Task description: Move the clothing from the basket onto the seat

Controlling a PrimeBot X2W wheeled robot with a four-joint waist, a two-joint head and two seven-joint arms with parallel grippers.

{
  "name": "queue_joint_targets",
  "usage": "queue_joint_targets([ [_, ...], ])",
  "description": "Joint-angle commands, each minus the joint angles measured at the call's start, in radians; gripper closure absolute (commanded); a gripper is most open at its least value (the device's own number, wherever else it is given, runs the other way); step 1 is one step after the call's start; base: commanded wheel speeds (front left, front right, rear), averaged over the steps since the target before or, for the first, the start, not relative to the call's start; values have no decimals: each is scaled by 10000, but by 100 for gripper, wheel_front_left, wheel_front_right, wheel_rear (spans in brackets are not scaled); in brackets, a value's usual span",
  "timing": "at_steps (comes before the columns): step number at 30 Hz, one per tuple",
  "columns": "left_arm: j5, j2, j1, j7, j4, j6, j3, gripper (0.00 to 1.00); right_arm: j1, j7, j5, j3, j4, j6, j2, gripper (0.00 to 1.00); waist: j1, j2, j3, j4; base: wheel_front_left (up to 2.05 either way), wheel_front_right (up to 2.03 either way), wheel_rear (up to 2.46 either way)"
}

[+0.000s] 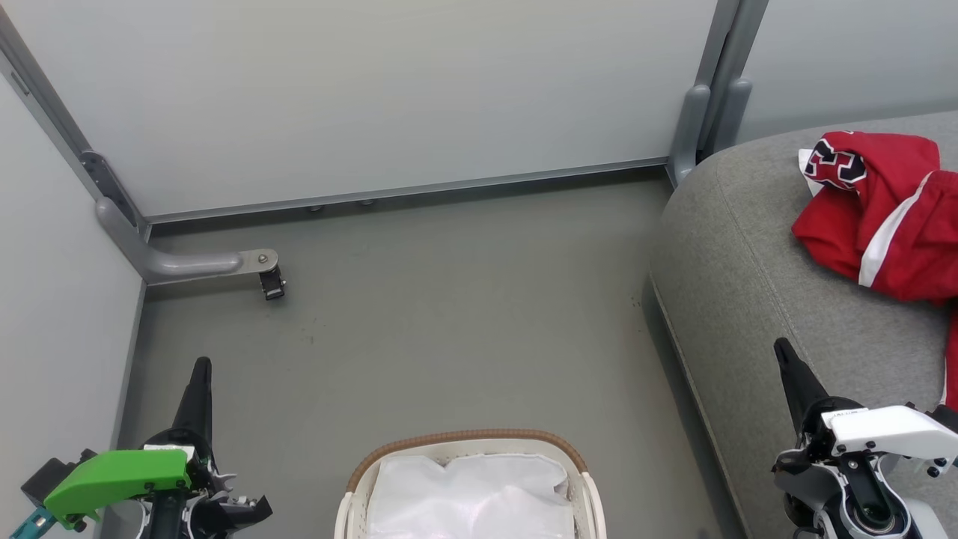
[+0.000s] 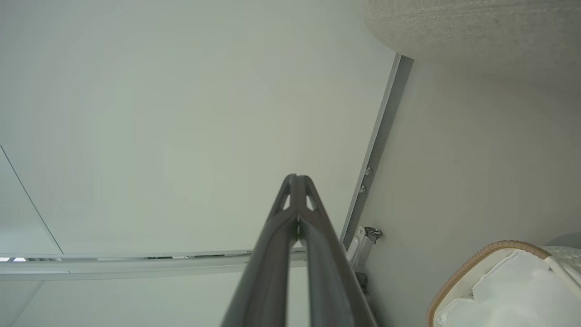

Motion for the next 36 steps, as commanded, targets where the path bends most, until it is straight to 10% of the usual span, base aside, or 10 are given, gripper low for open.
queue_joint_targets([
  [1,-222,-2,-201,56,-80,-48,42,100,93,46,210,-42,-88,-6,-63,100,0,0,-5,-3,0,0,0],
  [36,-829,-9,-196,224,-172,-45,58,100,152,209,888,-97,-185,-5,-67,100,0,0,-47,-23,0,0,0],
])
